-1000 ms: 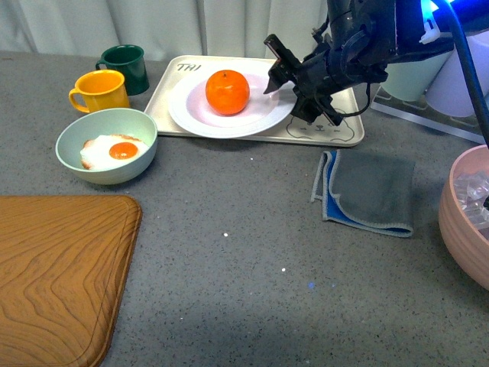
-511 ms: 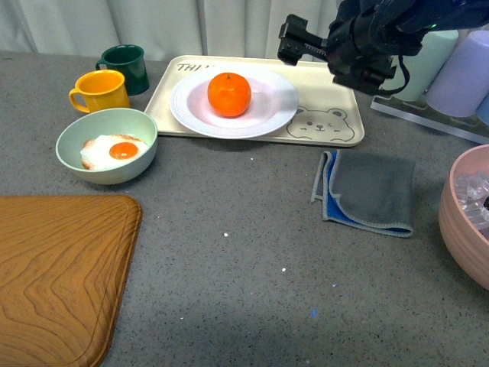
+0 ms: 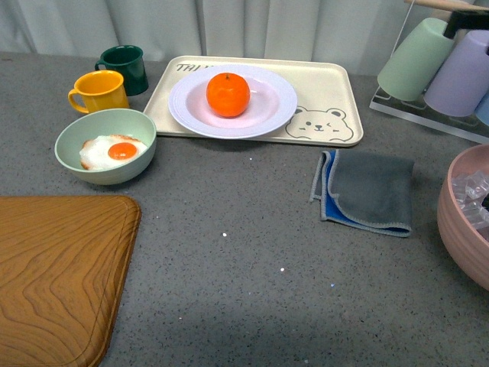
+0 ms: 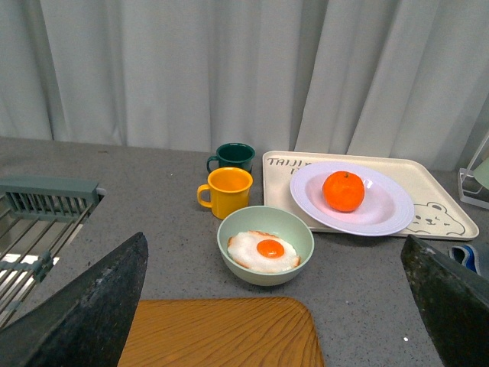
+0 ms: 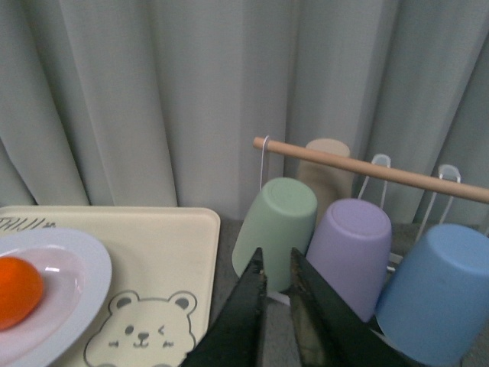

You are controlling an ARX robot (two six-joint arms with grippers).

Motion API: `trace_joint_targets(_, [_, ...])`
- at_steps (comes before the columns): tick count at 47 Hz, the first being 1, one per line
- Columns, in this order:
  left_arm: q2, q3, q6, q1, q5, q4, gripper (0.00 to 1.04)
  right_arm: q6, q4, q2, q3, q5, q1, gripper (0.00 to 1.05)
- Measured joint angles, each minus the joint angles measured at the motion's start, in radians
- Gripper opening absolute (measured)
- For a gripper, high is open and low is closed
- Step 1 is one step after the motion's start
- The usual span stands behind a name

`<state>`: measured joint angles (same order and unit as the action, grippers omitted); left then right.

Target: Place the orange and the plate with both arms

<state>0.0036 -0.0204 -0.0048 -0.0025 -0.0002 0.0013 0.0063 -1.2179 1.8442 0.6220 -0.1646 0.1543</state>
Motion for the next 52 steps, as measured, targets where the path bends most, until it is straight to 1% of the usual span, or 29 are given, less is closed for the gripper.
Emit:
trace_joint_targets(2, [0.0,0.0,0.0,0.0,0.0,0.0,0.98,-0.002,-0.007,-0.039,-0.055,0.013,-0.007,0.03])
trace_joint_targets(3, [0.0,0.0,0.0,0.0,0.0,0.0,0.98,-0.006,-0.012,-0.065,-0.086,0.021,-0.012,0.01])
trace_joint_targets(6, [0.0,0.0,0.0,0.0,0.0,0.0,0.98,-0.005,-0.011,-0.131,-0.153,0.037,-0.022,0.01])
trace_joint_targets(7, [0.0,0.0,0.0,0.0,0.0,0.0,0.98,-0.005,0.015,-0.166,-0.177,0.044,-0.026,0.01])
trace_joint_targets(25, [0.0,0.0,0.0,0.0,0.0,0.0,0.98,-0.005,0.087,-0.491,-0.419,0.093,-0.084,0.01])
trace_joint_targets(27, [0.0,0.0,0.0,0.0,0.0,0.0,0.98,-0.005,0.1,-0.524,-0.438,0.099,-0.087,0.01])
trace_joint_targets(30, [0.0,0.0,0.0,0.0,0.0,0.0,0.98,-0.006,0.123,-0.573,-0.463,0.154,-0.121,0.01])
trace_joint_targets(31, [0.0,0.0,0.0,0.0,0.0,0.0,0.98,-0.006,0.127,-0.581,-0.467,0.157,-0.126,0.01])
trace_joint_targets(37, [0.0,0.0,0.0,0.0,0.0,0.0,0.98,-0.005,0.176,-0.669,-0.507,0.157,-0.152,0.01])
trace_joint_targets(52, [0.0,0.0,0.0,0.0,0.0,0.0,0.98,-0.006,0.338,-0.903,-0.574,0.163,-0.153,0.01])
